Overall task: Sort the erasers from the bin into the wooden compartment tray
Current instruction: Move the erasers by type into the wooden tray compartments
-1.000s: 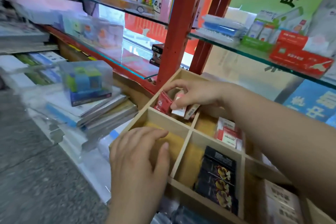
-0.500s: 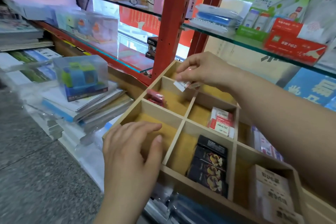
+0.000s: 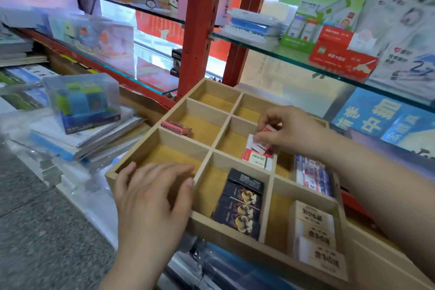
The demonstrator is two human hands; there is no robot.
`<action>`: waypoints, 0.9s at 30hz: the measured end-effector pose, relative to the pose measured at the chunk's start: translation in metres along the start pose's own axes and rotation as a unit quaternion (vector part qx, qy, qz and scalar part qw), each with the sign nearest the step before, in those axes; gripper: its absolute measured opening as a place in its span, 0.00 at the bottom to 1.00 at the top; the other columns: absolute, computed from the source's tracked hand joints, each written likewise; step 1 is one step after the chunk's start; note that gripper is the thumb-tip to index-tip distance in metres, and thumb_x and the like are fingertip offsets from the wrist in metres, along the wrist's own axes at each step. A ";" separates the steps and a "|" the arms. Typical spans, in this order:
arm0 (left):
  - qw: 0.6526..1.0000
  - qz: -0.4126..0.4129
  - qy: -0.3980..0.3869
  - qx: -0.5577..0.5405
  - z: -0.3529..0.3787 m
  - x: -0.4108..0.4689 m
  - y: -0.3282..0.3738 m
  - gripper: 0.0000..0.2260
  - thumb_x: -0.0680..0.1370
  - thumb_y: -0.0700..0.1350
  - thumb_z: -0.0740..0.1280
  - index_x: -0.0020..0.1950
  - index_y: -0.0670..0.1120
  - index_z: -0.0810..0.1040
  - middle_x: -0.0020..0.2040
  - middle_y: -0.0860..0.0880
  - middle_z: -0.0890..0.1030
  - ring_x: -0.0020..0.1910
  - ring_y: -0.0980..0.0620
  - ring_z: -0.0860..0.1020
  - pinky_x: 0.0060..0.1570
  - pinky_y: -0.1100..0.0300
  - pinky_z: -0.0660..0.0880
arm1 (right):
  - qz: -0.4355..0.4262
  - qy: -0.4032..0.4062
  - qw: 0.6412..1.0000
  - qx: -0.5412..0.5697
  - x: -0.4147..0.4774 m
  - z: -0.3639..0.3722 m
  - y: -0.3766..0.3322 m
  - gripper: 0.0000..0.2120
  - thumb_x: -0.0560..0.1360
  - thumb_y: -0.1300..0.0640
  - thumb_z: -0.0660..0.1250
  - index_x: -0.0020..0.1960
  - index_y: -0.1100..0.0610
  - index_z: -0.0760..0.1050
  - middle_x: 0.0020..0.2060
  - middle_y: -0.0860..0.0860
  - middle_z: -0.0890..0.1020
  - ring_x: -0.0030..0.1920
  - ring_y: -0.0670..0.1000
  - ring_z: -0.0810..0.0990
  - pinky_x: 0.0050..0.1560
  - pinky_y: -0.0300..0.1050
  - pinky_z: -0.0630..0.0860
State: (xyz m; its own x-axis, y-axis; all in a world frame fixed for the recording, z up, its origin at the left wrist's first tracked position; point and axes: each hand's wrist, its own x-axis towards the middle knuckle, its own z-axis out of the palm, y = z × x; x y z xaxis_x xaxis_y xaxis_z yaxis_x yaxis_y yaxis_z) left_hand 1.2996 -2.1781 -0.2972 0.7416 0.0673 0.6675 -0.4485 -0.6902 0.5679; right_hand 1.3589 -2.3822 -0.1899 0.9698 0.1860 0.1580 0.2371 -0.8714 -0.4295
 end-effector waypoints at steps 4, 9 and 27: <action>1.000 0.002 0.002 0.005 0.000 0.000 0.000 0.13 0.70 0.51 0.57 0.42 0.50 0.81 0.40 0.61 0.75 0.45 0.60 0.70 0.62 0.74 0.46 | -0.005 -0.019 0.999 -0.028 -0.003 -0.005 0.005 0.04 0.70 0.55 0.70 0.37 0.51 0.77 0.34 0.40 0.77 0.38 0.42 0.75 0.39 0.33 0.71; 1.000 0.001 0.006 0.011 0.001 0.000 0.000 0.13 0.70 0.51 0.57 0.41 0.51 0.81 0.40 0.61 0.74 0.45 0.60 0.70 0.62 0.74 0.46 | -0.012 0.035 0.999 0.037 -0.005 -0.003 0.008 0.03 0.70 0.55 0.70 0.42 0.48 0.77 0.36 0.37 0.75 0.38 0.38 0.73 0.33 0.18 0.66; 1.000 -0.013 -0.011 0.010 0.001 0.000 0.001 0.14 0.71 0.53 0.56 0.42 0.52 0.81 0.39 0.60 0.75 0.45 0.60 0.70 0.61 0.75 0.45 | 0.008 0.067 0.998 -0.018 -0.016 -0.018 0.026 0.07 0.71 0.59 0.68 0.42 0.48 0.73 0.37 0.37 0.74 0.40 0.41 0.73 0.41 0.28 0.68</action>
State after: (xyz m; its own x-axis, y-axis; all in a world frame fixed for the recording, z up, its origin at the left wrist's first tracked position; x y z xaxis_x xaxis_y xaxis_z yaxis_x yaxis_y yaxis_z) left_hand 1.2994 -2.1792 -0.2970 0.7639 0.0685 0.6417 -0.4194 -0.7030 0.5743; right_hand 1.3486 -2.4158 -0.1872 0.9564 0.1119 0.2698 0.2171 -0.8902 -0.4005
